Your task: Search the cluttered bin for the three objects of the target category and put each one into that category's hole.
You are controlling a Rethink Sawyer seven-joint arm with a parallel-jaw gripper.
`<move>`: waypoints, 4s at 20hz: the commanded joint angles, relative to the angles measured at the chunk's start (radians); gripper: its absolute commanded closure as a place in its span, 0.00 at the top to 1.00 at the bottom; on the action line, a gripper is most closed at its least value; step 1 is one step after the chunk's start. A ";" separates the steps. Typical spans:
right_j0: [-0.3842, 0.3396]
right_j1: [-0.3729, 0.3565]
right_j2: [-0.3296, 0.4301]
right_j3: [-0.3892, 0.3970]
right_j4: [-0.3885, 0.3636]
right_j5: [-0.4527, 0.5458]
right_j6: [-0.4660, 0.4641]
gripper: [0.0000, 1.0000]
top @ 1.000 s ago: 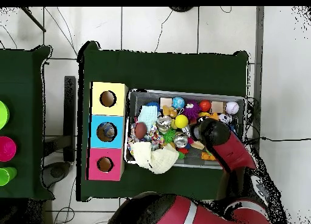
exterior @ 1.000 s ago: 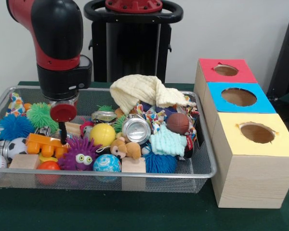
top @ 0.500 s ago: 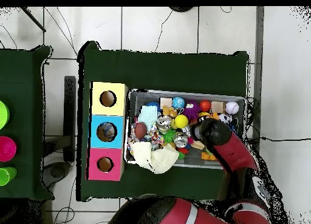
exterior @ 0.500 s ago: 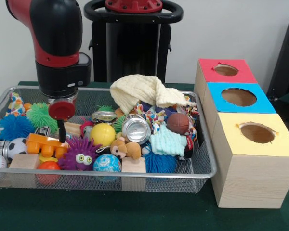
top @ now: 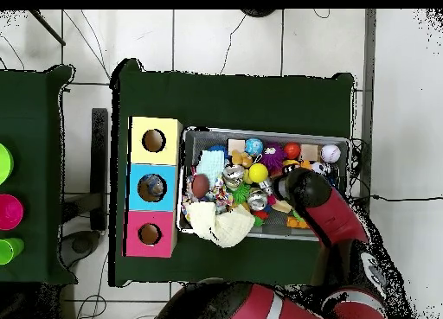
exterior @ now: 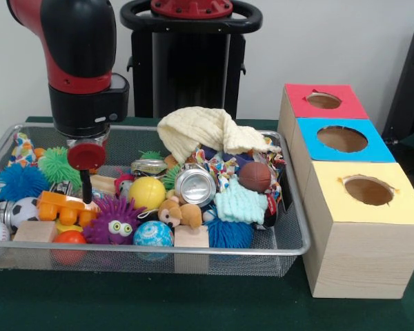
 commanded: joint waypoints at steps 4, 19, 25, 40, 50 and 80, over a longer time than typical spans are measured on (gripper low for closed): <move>-0.022 0.029 0.107 0.059 0.042 -0.071 0.202 1.00; -0.045 0.020 0.112 0.087 0.028 -0.089 0.188 1.00; -0.040 0.006 0.114 0.109 0.025 -0.095 0.192 1.00; 0.008 0.005 0.072 0.099 0.024 -0.067 0.197 1.00; 0.012 0.018 0.074 0.084 0.014 -0.098 0.180 1.00; 0.085 -0.258 -0.088 0.170 -0.075 0.126 0.096 0.00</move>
